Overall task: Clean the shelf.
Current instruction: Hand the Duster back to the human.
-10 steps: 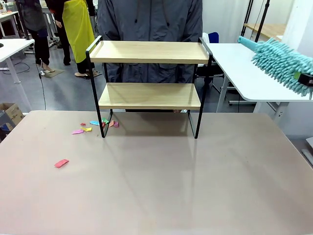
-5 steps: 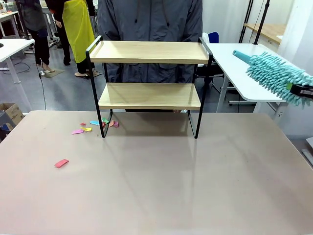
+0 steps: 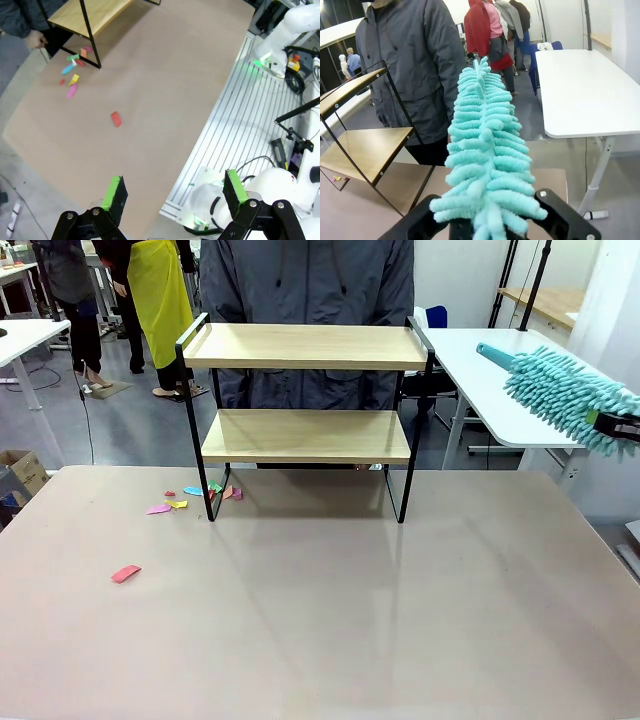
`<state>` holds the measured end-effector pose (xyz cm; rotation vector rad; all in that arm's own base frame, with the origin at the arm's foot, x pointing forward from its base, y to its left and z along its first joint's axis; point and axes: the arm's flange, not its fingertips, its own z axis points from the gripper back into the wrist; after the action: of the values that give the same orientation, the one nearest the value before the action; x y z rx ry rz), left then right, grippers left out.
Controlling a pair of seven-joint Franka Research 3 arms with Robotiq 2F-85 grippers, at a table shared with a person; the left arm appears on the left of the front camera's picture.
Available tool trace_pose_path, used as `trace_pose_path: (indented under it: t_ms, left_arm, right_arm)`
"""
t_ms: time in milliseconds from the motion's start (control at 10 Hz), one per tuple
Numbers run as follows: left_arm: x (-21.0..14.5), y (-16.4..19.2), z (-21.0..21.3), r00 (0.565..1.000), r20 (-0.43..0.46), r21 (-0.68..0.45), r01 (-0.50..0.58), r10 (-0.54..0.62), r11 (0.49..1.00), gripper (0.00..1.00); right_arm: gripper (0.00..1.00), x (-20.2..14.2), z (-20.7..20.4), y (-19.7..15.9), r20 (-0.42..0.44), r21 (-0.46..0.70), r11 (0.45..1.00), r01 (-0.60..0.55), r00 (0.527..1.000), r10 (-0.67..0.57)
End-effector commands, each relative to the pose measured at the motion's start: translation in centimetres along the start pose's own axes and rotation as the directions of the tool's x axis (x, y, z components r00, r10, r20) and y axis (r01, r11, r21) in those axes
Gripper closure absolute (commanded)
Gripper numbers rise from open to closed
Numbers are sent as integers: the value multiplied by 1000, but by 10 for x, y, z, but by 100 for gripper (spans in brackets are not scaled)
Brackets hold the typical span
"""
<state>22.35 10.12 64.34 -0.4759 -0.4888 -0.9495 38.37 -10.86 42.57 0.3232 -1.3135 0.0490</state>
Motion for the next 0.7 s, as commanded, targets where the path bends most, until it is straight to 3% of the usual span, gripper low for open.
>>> trace_pose_path:
  t_ms: [0,600]
  left_arm:
    - [2,-1,0,1000,16,1,8,-8,1000,0]
    - [2,-1,0,1000,16,1,8,-8,1000,0]
  right_arm:
    - [83,1,0,1,3,3,1000,13,1000,-13]
    - [83,1,0,1,3,3,1000,13,1000,-13]
